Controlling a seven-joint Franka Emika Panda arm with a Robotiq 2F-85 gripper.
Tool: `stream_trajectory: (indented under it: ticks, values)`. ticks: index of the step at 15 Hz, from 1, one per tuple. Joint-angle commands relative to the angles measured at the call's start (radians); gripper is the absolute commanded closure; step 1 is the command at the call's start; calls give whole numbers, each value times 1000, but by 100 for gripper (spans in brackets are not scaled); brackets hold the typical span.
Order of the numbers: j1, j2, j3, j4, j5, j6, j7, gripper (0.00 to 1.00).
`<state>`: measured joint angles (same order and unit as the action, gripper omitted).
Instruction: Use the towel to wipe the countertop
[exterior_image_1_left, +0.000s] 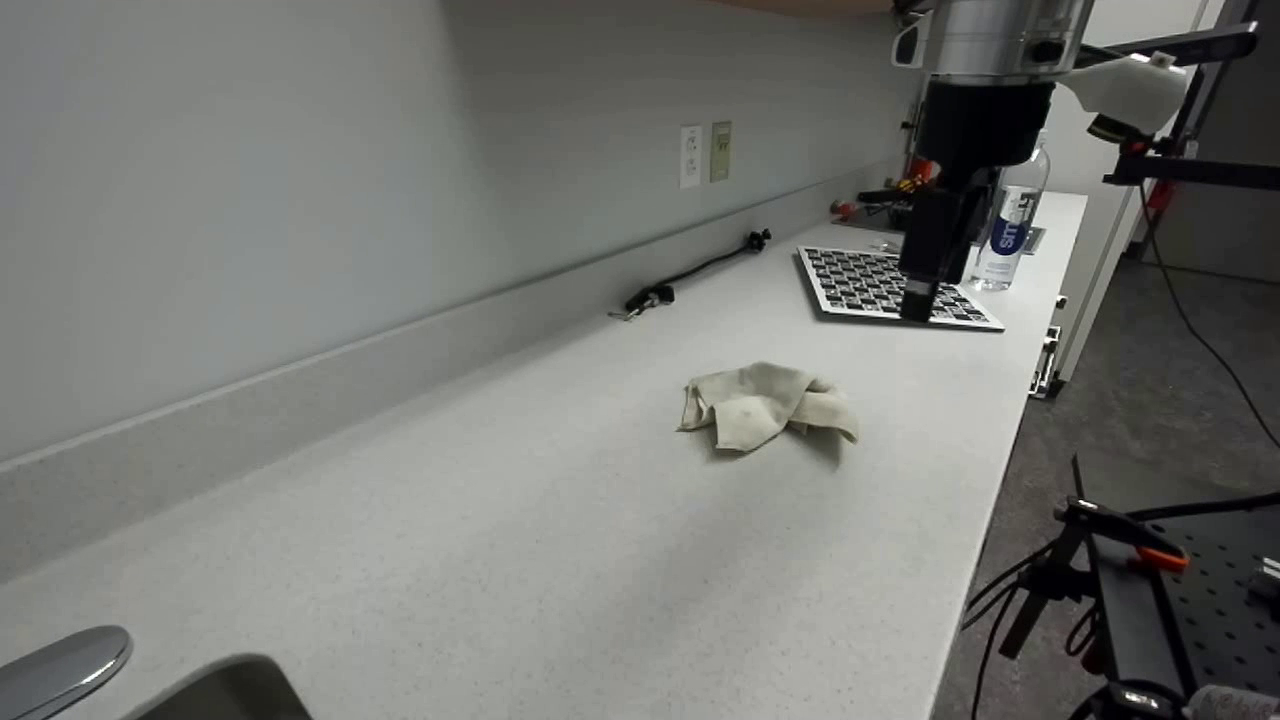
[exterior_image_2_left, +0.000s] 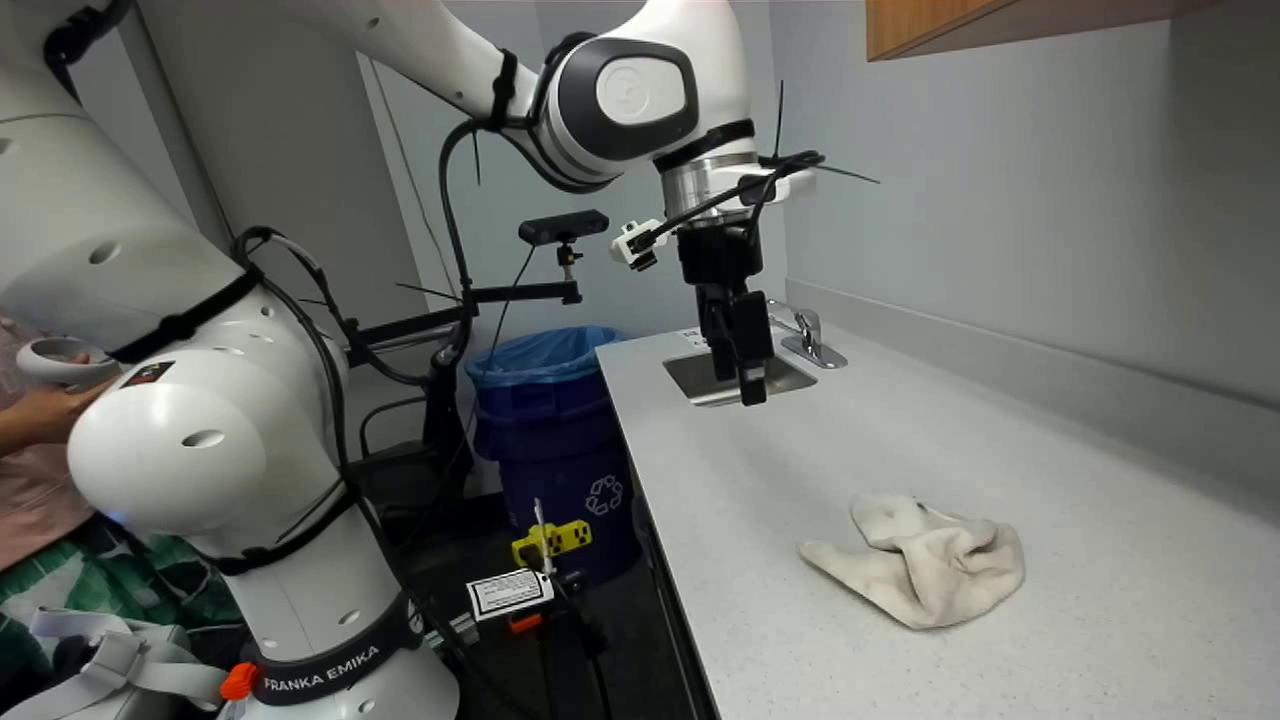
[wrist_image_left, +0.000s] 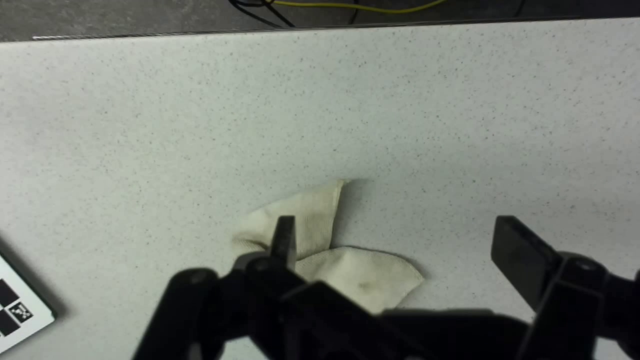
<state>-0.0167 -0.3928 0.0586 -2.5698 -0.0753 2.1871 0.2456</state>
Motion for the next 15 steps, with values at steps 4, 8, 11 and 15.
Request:
stream_trajectory:
  ticks: [4, 8, 11, 15]
  values:
    - [-28, 65, 5, 10, -38, 53, 24, 0]
    - [-74, 204, 2, 37, -119, 187, 104, 0]
    - [-101, 326, -10, 82, -176, 276, 197, 0]
    - [-88, 496, -58, 191, -168, 329, 340, 0]
